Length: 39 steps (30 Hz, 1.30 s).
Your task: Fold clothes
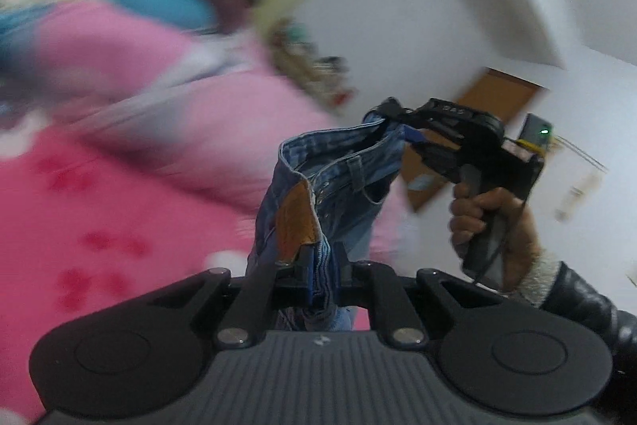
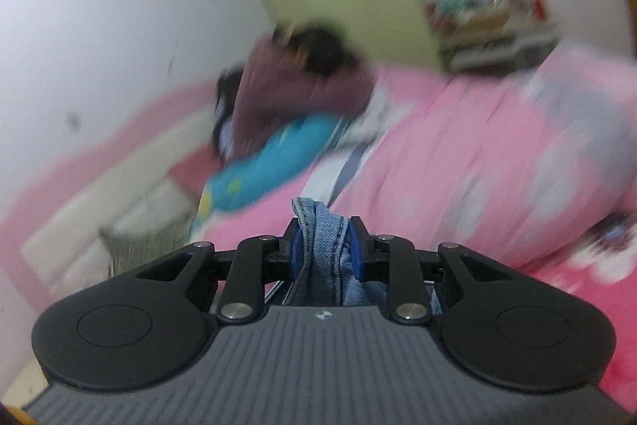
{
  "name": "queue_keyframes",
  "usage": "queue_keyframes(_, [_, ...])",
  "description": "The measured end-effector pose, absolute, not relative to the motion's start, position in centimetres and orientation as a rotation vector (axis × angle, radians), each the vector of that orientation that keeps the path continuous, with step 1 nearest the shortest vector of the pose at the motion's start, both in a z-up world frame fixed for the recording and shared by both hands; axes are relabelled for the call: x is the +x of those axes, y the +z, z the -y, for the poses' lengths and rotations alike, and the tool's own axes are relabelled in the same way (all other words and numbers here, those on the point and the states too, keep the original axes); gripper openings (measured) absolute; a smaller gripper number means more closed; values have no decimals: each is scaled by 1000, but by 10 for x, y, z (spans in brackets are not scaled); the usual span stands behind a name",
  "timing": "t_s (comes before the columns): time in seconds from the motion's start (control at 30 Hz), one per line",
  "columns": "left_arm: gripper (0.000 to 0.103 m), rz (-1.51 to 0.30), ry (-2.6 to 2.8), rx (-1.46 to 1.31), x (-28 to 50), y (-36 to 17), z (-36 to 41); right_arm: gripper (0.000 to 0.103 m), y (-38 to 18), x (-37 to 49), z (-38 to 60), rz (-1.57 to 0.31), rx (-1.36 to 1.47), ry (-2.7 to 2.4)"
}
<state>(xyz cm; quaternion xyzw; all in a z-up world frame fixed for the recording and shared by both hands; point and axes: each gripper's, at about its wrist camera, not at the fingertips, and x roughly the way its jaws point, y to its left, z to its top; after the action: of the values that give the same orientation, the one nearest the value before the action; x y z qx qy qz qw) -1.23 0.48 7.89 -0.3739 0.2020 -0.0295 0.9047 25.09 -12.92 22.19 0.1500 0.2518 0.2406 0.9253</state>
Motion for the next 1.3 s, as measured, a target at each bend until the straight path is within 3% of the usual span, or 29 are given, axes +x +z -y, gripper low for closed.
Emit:
queue_keyframes(0.27, [9,-604,128,-857,-42,-31,-139,22,75,315,-91,-753,173,631])
queue_keyframes(0.57, [9,-726,191,-944,-73,-93,-232,22,0,332,-240,-890,-2,764])
queue_keyframes(0.77, [9,-801,209,-916,-77,-119,-241,23,-53,343,-289,-944,-85,801])
queue_keyframes(0.83, [10,-831,195,-890,-74,-126,-242,28,-73,347,-299,-965,-117,794])
queue_keyframes(0.9, [13,-848,176,-846,-73,-121,-241,35,-81,352,-301,-993,-128,790])
queue_keyframes(1.0, [32,-841,206,-759,-79,-97,-235,43,-61,355,-298,-1012,-142,821])
queue_keyframes(1.13, [33,-779,255,-684,-82,-71,-229,56,-9,337,-279,-958,-186,886])
queue_keyframes(1.3, [30,-754,171,-717,-53,-61,-225,57,29,286,-262,-910,-431,1018])
